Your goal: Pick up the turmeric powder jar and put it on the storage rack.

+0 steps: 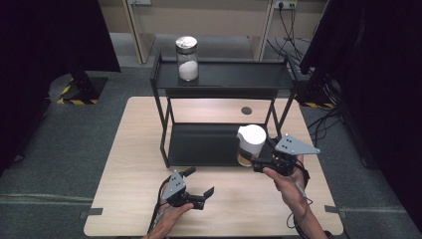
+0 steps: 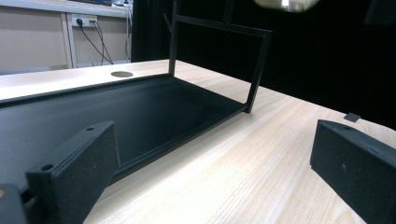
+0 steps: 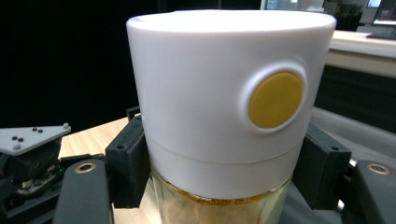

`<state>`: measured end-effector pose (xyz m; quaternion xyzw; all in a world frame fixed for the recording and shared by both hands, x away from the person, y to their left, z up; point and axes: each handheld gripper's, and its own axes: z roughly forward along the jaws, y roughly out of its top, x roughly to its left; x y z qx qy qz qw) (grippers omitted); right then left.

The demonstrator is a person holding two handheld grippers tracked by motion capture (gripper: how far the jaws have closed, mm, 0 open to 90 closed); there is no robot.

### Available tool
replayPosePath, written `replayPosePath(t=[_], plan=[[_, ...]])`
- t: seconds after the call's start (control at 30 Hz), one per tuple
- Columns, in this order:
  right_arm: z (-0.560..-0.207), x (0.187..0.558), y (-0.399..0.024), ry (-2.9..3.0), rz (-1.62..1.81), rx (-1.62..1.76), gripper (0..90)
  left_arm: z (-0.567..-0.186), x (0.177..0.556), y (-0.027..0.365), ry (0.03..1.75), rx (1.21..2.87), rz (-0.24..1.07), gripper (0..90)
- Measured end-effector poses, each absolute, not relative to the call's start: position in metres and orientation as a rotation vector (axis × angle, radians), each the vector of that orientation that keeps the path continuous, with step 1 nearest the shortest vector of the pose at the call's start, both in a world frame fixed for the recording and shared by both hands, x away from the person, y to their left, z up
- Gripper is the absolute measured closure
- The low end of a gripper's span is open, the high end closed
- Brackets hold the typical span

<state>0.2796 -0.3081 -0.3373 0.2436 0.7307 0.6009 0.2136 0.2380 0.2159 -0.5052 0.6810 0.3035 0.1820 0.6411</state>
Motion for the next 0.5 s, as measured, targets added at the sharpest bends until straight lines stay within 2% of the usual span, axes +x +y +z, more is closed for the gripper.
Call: replayPosePath(t=[0.5], plan=[[-0.277,0.307,-0.301,2.038,1.711,0.658,31.0,-0.505,0.239,0.216,0.696,1.551,0.413,0.6]])
